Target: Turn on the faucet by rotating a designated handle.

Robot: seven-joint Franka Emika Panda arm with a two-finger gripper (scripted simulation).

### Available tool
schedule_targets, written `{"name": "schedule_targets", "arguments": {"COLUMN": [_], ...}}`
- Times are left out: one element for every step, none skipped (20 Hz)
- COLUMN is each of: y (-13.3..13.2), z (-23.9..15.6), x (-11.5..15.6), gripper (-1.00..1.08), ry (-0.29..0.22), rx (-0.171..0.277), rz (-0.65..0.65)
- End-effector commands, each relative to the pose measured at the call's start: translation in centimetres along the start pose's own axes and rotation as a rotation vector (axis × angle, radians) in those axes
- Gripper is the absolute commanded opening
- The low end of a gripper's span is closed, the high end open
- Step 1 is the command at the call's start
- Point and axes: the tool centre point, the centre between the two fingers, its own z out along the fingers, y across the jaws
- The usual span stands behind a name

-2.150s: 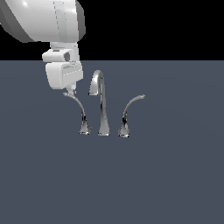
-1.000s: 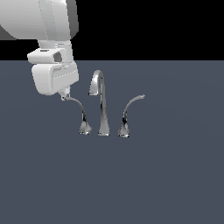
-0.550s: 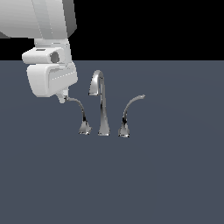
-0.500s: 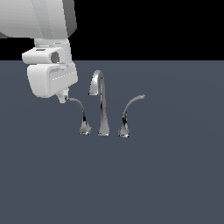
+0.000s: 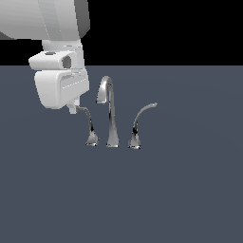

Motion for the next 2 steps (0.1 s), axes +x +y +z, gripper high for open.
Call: {"name": "schedule_targets", "arguments": {"y": [0.24,0.24], "z": [-0.09,-0.09], "x": [1.8,1.8], "gripper": [-1.0,-1.0], "ry": [0.006,0.006], "rx": [-0.002,-0.002], "rz": [0.019,0.019]}}
